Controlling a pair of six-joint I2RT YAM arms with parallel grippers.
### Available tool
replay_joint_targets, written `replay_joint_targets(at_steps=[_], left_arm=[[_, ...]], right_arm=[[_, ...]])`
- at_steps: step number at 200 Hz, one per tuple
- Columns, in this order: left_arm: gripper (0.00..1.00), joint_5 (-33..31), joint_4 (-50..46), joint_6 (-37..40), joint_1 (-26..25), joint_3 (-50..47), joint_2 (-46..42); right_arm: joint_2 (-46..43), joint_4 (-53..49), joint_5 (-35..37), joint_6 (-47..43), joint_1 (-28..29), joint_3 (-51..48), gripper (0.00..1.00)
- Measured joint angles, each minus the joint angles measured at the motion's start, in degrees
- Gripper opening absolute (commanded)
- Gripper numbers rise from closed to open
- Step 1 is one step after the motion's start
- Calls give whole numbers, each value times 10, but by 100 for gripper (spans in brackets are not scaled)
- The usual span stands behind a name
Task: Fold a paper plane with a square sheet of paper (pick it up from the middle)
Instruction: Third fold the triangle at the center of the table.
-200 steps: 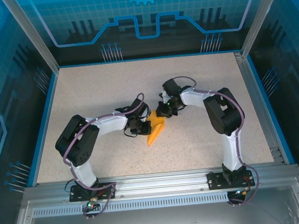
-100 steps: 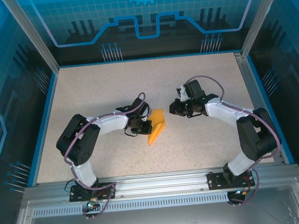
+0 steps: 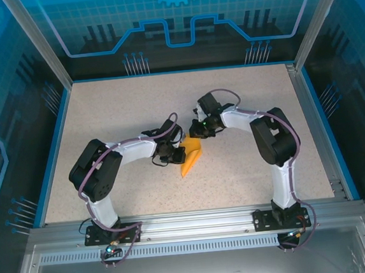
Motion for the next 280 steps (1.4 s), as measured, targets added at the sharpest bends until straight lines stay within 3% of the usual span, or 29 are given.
replay_joint_targets(at_steps=[207,241,280], left_arm=[[13,-5,-16,21,0,18,11],[12,-4,-16,21,0,18,11],[12,-4,-16,21,0,18,11]], right_arm=[[11,-21,10,-15,2,5,13],[-92,-2,19,5,-19,-74,11],[-277,125,3,67,-32,-242,4]])
